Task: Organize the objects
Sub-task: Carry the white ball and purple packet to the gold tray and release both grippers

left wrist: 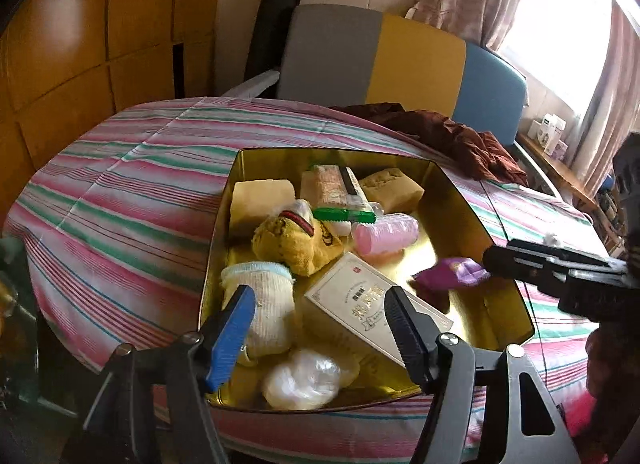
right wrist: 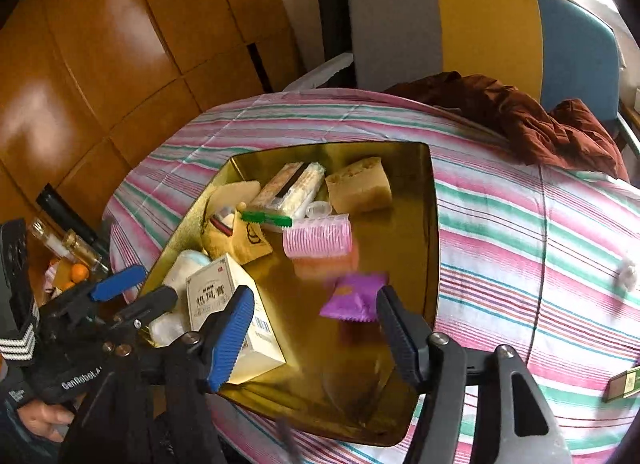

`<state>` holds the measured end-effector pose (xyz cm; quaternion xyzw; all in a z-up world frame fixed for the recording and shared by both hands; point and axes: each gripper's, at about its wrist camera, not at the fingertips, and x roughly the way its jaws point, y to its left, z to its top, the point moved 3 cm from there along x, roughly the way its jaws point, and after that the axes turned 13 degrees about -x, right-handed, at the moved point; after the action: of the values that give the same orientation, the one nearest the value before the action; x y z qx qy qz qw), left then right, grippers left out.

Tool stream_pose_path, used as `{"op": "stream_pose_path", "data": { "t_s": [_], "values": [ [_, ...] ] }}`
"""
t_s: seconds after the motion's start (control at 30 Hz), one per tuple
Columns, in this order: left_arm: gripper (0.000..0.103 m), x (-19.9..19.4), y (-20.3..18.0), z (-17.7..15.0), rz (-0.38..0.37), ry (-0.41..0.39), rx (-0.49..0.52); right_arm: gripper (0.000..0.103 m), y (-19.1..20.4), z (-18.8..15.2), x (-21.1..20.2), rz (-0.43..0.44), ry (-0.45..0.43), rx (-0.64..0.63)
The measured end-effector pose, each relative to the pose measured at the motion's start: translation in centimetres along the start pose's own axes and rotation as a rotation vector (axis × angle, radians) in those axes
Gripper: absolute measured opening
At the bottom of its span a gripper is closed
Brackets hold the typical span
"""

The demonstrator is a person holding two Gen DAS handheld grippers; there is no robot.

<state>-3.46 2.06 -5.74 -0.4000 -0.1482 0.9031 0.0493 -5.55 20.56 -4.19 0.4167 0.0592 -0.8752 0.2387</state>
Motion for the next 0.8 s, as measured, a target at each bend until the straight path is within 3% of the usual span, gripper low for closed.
{"op": "stream_pose_path", "data": {
  "t_s": [0.1,0.47,0.8],
  "values": [
    [0.068,0.0,0.3,0.1,0.009,-0.005,-0.004,0.077,0.3,-0.3,0.1,-0.017,0.006,-0.006],
    [0.083,-1.6,0.0,0.8,0.064,-0.092,0.038,0.082,1.7,-0.5,-0.8,-0.12,-0.038,-0.06],
    [0.085,-2.8,-0.6,0.8,0.057,-0.127,0.06,0.082,1.4,-0.6,-2.4,-0.19,-0.091,-0.047]
  ]
}}
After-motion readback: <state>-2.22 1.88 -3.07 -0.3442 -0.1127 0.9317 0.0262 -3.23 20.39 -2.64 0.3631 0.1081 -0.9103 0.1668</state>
